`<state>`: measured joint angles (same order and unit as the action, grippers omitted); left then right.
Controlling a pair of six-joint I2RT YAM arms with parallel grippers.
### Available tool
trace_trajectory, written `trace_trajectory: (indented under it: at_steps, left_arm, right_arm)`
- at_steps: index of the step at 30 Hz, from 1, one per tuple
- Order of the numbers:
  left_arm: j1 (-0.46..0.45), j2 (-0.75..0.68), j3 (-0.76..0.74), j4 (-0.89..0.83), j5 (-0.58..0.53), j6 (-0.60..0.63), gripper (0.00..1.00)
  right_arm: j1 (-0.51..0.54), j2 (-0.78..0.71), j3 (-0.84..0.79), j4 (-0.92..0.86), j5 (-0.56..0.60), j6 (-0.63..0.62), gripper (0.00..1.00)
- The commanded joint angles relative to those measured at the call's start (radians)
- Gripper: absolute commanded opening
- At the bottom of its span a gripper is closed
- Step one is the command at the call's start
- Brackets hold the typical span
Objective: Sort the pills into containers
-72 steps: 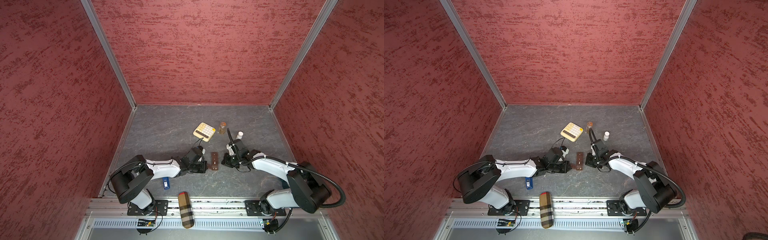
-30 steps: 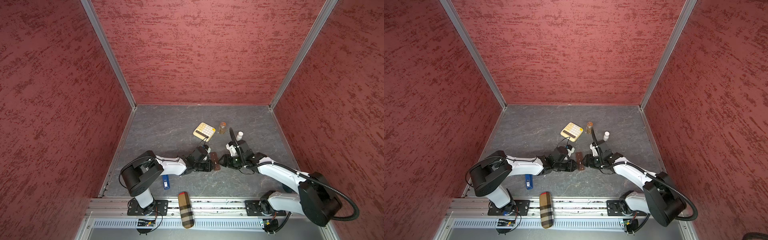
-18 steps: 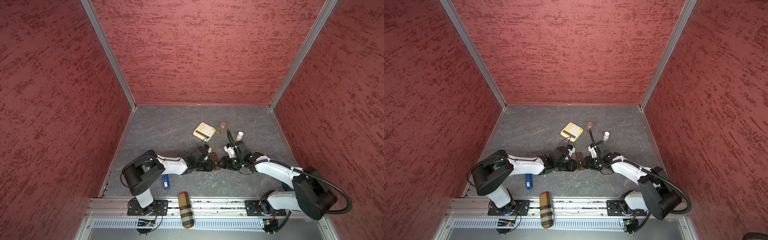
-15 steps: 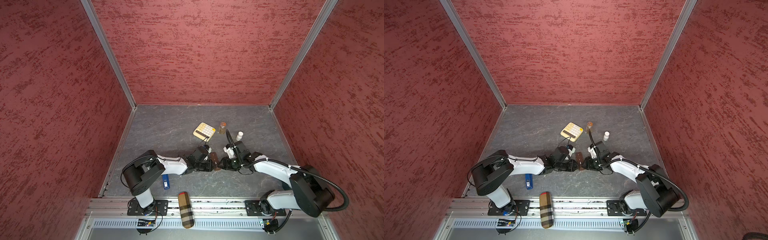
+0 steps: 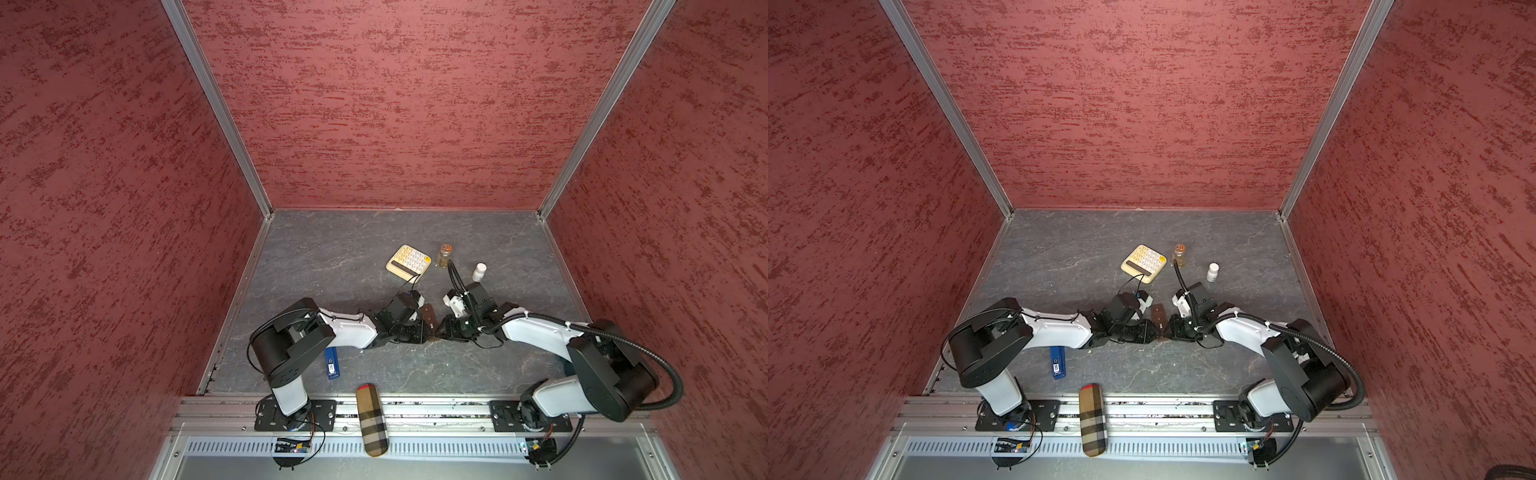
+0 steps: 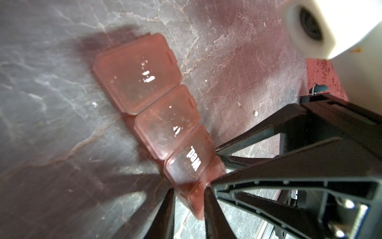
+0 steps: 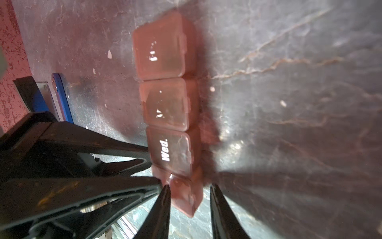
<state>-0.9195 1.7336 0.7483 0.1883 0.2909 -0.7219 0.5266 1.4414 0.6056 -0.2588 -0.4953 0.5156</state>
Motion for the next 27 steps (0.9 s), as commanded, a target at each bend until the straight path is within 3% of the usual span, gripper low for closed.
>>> trace_trajectory:
  at_steps: [1,27]
  left_arm:
    - [-0.001,0.023,0.013,-0.005,0.007,0.002,0.26]
    - [-0.002,0.050,0.014,-0.010,0.040,0.001,0.26]
  right_arm:
    - [0.003,0.007,0.028,0.028,-0.014,-0.029,0.31]
    - [0.003,0.074,0.013,-0.006,-0.071,-0.072,0.21]
